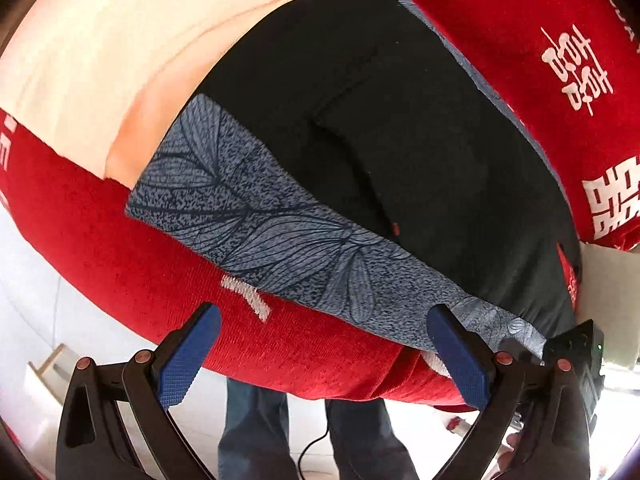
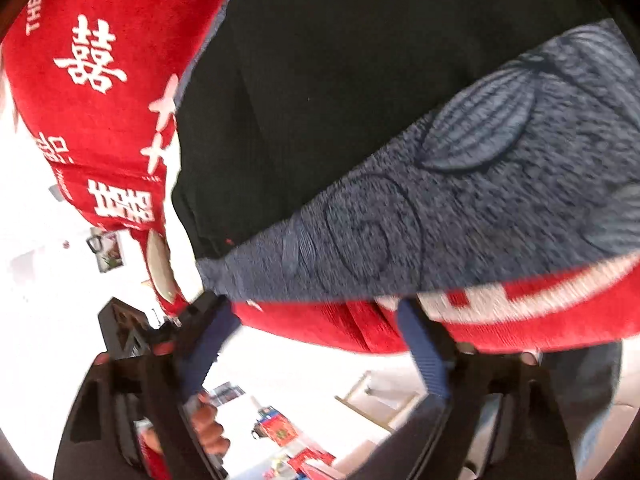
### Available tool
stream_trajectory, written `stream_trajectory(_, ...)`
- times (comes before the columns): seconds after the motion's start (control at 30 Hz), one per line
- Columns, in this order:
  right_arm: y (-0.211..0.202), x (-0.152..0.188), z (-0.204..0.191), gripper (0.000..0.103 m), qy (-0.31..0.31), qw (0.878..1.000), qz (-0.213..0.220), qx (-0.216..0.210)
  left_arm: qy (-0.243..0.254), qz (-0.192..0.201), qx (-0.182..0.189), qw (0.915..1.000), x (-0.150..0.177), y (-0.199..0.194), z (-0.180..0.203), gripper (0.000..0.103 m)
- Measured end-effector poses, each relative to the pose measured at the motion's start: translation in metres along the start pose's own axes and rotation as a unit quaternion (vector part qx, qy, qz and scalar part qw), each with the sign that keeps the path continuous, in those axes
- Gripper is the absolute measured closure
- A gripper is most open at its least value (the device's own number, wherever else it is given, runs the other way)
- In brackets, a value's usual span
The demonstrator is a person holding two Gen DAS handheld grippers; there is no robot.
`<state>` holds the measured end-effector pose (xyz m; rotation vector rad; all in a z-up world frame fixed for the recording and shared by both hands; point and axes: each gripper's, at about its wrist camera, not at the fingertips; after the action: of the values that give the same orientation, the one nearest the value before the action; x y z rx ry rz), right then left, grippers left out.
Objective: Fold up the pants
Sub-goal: 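Grasp the patterned trouser edge with the right tool while the left tool grasps it too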
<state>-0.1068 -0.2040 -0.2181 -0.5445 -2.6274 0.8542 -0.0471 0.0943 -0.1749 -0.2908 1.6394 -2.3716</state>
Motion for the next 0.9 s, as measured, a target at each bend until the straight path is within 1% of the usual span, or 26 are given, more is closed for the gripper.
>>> stream_trajectory(0.07, 0.004, -0.004, 0.002, 0.022, 0.011, 1.0, 0.015, -0.016, -0.001, -0.002, 0.013, 0.9999, 0.001, 0.003, -0.001, 0.0)
stream_trajectory(0.13, 0.008, -0.008, 0.008, 0.028, 0.033, 0.998, 0.028, -0.039, -0.002, -0.006, 0.021, 0.9998, 0.001, 0.006, 0.0, 0.0)
stream_trajectory(0.17, 0.01, -0.01, 0.009, 0.042, 0.043, 0.998, 0.029, -0.045, -0.002, -0.008, 0.025, 0.9996, 0.0, 0.009, 0.002, 0.0)
stream_trajectory(0.2, 0.011, -0.012, 0.011, 0.064, 0.053, 0.997, 0.031, -0.054, -0.003, -0.009, 0.029, 0.9995, -0.001, 0.01, 0.002, 0.0)
stream_trajectory(0.27, 0.006, -0.015, 0.01, 0.079, 0.065, 0.994, 0.036, -0.084, -0.009, -0.012, 0.041, 0.9991, -0.001, 0.011, 0.001, 0.0)
stream_trajectory(0.3, 0.001, -0.015, 0.007, 0.08, 0.061, 0.993, 0.041, -0.093, -0.014, -0.011, 0.043, 0.9989, 0.0, 0.012, 0.001, 0.0)
stream_trajectory(0.33, -0.006, -0.016, 0.001, 0.08, 0.052, 0.992, 0.044, -0.104, -0.025, -0.009, 0.046, 0.9986, -0.002, 0.011, 0.0, 0.0)
stream_trajectory(0.43, -0.019, -0.018, -0.012, 0.081, 0.03, 0.991, 0.046, -0.123, -0.06, -0.005, 0.075, 0.9954, -0.014, 0.007, -0.006, 0.0)
stream_trajectory(0.5, -0.025, -0.019, -0.02, 0.081, 0.017, 0.99, 0.045, -0.132, -0.086, -0.001, 0.082, 0.993, -0.019, 0.009, -0.009, 0.0)
stream_trajectory(0.53, -0.028, -0.019, -0.021, 0.081, 0.013, 0.99, 0.045, -0.134, -0.095, 0.002, 0.086, 0.9917, -0.024, 0.01, -0.008, 0.002)
stream_trajectory(0.57, -0.03, -0.019, -0.022, 0.081, 0.009, 0.99, 0.044, -0.134, -0.104, 0.012, 0.087, 0.9907, -0.029, 0.01, -0.007, 0.007)
stream_trajectory(0.63, -0.031, -0.018, -0.021, 0.08, -0.001, 0.991, 0.039, -0.125, -0.104, 0.023, 0.08, 0.9911, -0.034, 0.01, -0.004, 0.036)
stream_trajectory(0.67, -0.029, -0.017, -0.021, 0.077, -0.003, 0.992, 0.034, -0.12, -0.095, 0.029, 0.084, 0.9915, -0.038, 0.008, -0.001, 0.048)
stream_trajectory(0.7, -0.027, -0.017, -0.02, 0.077, -0.003, 0.993, 0.031, -0.114, -0.085, 0.027, 0.096, 0.9914, -0.04, 0.007, 0.003, 0.069)
stream_trajectory(0.73, -0.025, -0.016, -0.017, 0.076, -0.004, 0.994, 0.029, -0.109, -0.08, 0.022, 0.101, 0.9915, -0.042, 0.007, 0.005, 0.071)
stream_trajectory(0.77, -0.025, -0.014, -0.012, 0.07, -0.005, 0.995, 0.03, -0.099, -0.077, 0.022, 0.102, 0.9916, -0.044, 0.008, 0.006, 0.071)
stream_trajectory(0.8, -0.025, -0.011, -0.004, 0.059, -0.002, 0.996, 0.032, -0.085, -0.072, 0.02, 0.102, 0.992, -0.045, 0.008, 0.008, 0.071)
stream_trajectory(0.83, -0.024, -0.01, 0.002, 0.056, 0.006, 0.996, 0.035, -0.082, -0.068, 0.018, 0.101, 0.9924, -0.048, 0.007, 0.009, 0.071)
stream_trajectory(0.9, -0.028, -0.003, 0.025, 0.054, 0.038, 0.994, 0.048, -0.088, -0.056, 0.018, 0.098, 0.9934, -0.05, 0.004, 0.014, 0.071)
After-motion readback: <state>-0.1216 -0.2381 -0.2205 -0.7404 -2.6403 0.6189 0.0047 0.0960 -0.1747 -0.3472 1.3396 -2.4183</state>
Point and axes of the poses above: each gripper's, at about its wrist camera, not at the fingertips, and y roughly the way its jaws point, z to its right, x to its underside, and after that the axes turned 5 degrees about -y, right-handed
